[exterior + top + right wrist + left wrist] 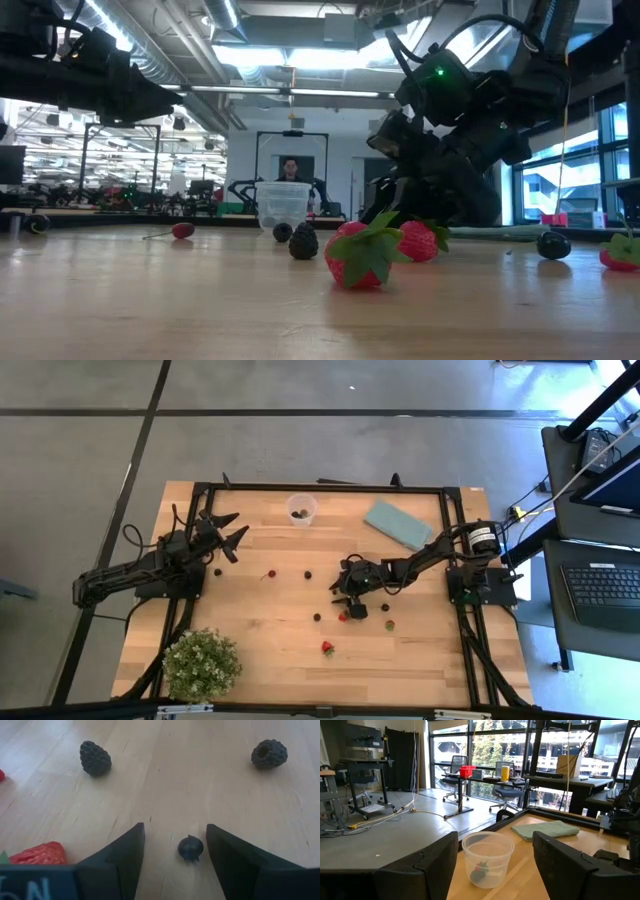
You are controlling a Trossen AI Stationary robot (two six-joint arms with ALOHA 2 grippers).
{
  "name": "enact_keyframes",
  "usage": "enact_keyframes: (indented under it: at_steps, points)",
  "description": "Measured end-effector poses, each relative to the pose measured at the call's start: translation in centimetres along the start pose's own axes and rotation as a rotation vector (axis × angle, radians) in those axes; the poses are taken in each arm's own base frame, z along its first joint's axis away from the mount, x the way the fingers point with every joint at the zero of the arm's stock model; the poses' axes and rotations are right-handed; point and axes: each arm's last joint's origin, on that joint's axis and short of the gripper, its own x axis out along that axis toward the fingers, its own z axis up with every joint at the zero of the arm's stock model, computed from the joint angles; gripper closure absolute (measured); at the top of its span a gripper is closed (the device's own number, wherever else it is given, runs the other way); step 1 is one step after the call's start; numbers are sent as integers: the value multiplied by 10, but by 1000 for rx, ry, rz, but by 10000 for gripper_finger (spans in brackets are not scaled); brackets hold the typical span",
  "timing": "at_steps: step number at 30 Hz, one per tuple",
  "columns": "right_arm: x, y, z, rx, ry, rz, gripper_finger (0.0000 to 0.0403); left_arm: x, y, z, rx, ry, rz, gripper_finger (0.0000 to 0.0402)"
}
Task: Pick and placing Produce into tupperware
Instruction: Put the blueberry into the transparent container
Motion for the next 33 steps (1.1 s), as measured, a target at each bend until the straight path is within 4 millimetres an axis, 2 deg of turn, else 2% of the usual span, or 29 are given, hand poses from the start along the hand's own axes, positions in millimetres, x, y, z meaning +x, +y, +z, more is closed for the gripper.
enact_keyframes:
  at_steps: [9, 26, 33]
  points:
    - [0, 0, 0, 3, 2, -5, 197, 0, 0, 0, -1, 0, 0, 154]
    - [-1, -1, 0, 3, 4, -18, 328, 0, 0, 0, -1, 0, 0, 154]
    - [-13, -3, 12, 34, -4, -29, 345, 0, 0, 0, -1, 1, 0, 154]
